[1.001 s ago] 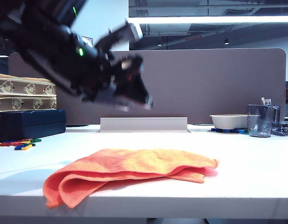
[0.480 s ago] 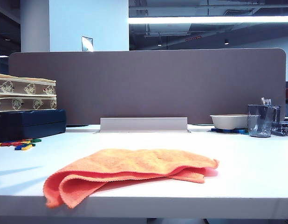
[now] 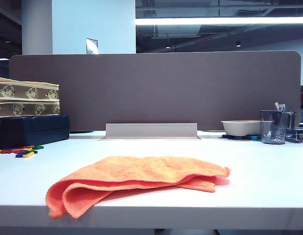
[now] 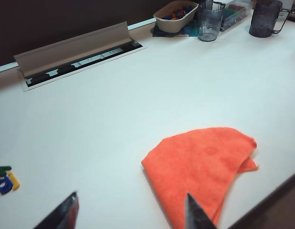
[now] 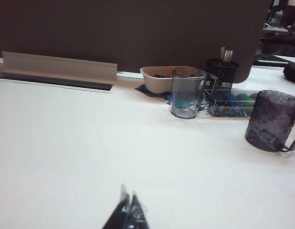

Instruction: Use an orange cloth to wipe the letter magnets on the table away for a distance.

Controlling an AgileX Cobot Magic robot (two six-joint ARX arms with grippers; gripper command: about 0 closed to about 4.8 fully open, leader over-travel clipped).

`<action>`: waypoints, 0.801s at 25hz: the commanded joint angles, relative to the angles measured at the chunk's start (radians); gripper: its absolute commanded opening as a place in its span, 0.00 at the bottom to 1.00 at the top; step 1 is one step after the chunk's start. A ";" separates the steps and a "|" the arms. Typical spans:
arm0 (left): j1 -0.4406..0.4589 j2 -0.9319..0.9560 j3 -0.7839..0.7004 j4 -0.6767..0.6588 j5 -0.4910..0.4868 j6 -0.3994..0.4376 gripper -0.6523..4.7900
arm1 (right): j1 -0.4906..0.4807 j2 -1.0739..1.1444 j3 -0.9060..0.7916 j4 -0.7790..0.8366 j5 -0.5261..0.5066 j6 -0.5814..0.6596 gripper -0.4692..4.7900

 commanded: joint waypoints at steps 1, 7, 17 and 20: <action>0.000 -0.051 0.002 -0.076 -0.029 0.001 0.63 | 0.000 -0.003 -0.008 0.016 0.001 0.001 0.08; 0.000 -0.132 -0.073 0.005 -0.028 0.001 0.63 | 0.000 -0.003 -0.008 0.016 0.001 0.001 0.08; 0.000 -0.140 -0.422 0.380 -0.025 -0.011 0.63 | 0.000 -0.003 -0.008 0.016 0.001 0.001 0.08; 0.000 -0.140 -0.471 0.417 -0.040 -0.066 0.63 | 0.000 -0.003 -0.008 0.016 0.001 0.001 0.08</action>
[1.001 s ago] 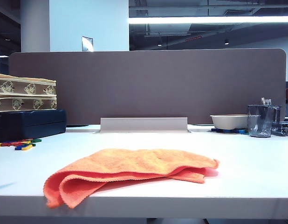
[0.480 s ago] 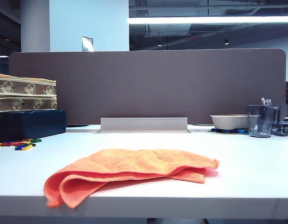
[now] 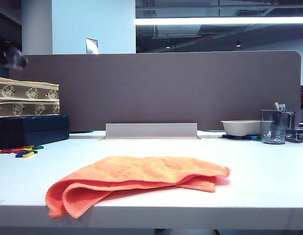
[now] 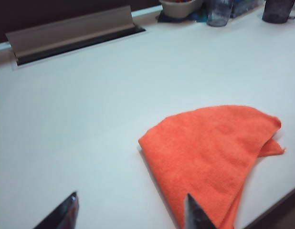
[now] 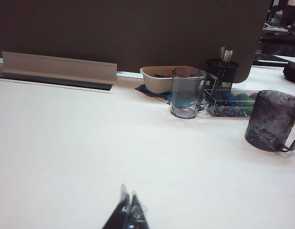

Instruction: Use an orange cloth to wipe the letter magnets on the table away for a distance.

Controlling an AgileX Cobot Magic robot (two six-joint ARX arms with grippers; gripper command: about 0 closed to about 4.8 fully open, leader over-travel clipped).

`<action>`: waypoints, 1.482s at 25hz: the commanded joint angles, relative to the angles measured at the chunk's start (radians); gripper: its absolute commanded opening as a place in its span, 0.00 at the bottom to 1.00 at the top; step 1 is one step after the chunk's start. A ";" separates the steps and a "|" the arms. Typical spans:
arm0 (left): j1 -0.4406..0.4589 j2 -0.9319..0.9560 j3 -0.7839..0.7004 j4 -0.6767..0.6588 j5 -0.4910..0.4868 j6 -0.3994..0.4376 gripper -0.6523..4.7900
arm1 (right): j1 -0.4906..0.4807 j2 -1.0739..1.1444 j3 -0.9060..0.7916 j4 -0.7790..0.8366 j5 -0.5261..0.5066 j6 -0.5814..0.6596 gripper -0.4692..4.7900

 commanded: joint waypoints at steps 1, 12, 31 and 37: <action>0.000 -0.001 -0.034 0.063 -0.023 -0.061 0.63 | 0.000 -0.003 -0.008 0.016 0.001 0.001 0.08; 0.000 -0.002 -0.138 0.189 -0.081 -0.104 0.63 | 0.000 -0.003 -0.008 0.016 0.001 0.001 0.08; 0.032 -0.011 -0.251 0.371 -0.081 -0.104 0.63 | 0.000 -0.003 -0.008 0.016 0.001 0.001 0.08; 0.111 -0.142 -0.251 0.255 -0.078 -0.103 0.63 | 0.000 -0.003 -0.008 0.016 0.001 0.001 0.08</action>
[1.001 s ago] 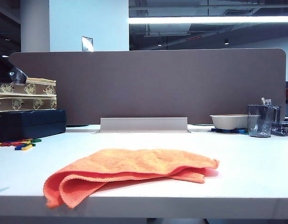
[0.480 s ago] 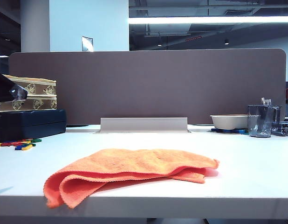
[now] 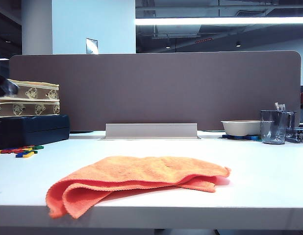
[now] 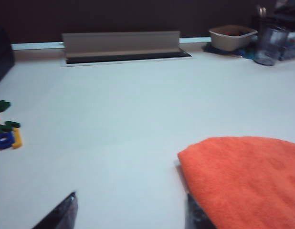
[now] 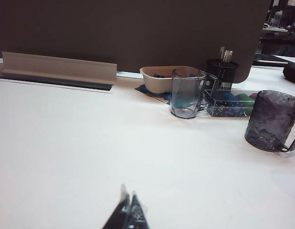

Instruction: Use an orange cloth to wipe the letter magnets on the table away for a distance.

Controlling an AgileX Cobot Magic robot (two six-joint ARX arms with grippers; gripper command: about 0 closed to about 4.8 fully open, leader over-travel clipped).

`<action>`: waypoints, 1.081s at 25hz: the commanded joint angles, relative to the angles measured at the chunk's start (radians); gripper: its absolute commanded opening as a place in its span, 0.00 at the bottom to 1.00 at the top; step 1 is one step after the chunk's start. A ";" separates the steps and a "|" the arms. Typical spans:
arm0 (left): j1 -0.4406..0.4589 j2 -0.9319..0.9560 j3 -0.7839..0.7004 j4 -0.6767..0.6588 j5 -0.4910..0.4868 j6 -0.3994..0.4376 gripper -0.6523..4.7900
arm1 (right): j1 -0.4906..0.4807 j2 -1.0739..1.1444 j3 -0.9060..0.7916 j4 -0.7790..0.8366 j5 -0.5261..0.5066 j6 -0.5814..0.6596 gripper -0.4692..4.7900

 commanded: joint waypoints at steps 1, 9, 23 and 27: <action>0.028 -0.081 0.003 -0.088 0.003 0.000 0.63 | 0.000 -0.003 -0.008 0.016 0.001 0.001 0.08; 0.077 -0.217 0.002 -0.243 -0.005 0.006 0.63 | 0.001 -0.003 -0.008 0.016 -0.001 0.001 0.08; 0.370 -0.217 0.002 -0.245 -0.112 0.001 0.63 | 0.000 -0.003 -0.008 0.009 0.001 0.001 0.08; 0.477 -0.217 0.002 -0.244 -0.112 -0.025 0.63 | 0.000 -0.003 -0.008 0.009 0.001 0.001 0.08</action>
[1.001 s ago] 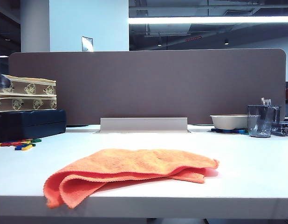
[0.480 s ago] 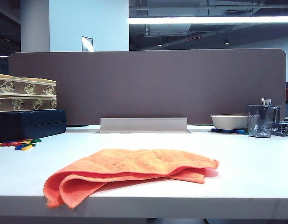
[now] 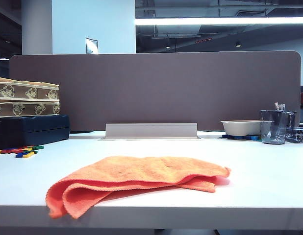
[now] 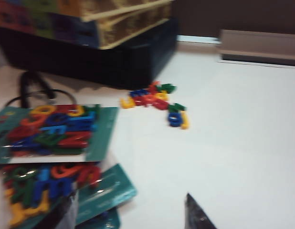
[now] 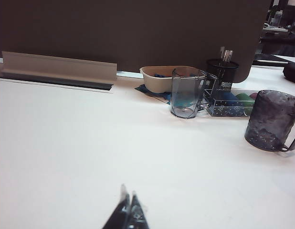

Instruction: Use an orange cloth to wipe the letter magnets on the table away for a distance.

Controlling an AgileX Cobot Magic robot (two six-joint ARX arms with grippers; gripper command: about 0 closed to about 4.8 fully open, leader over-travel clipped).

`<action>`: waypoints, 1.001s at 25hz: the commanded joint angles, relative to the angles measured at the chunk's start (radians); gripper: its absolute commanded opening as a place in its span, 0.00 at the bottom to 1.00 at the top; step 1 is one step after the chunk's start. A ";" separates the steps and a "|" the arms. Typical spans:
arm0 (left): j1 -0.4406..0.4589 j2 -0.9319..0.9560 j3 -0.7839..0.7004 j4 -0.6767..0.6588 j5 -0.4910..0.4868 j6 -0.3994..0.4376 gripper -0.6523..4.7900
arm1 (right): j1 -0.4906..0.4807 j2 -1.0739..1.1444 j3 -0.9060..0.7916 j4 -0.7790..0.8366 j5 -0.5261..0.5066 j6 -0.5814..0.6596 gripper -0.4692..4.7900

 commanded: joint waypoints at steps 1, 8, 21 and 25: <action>0.059 0.000 0.003 0.007 -0.002 -0.023 0.63 | 0.000 -0.004 -0.008 0.010 0.001 0.001 0.08; 0.118 0.000 0.003 0.045 0.175 -0.037 0.50 | 0.000 -0.004 -0.008 0.010 0.001 0.001 0.08; 0.117 0.000 0.003 0.080 0.226 -0.032 0.11 | 0.000 -0.004 -0.008 0.010 0.001 0.001 0.08; 0.117 0.000 0.003 0.076 0.181 0.010 0.11 | 0.000 -0.004 -0.008 0.010 0.001 0.001 0.08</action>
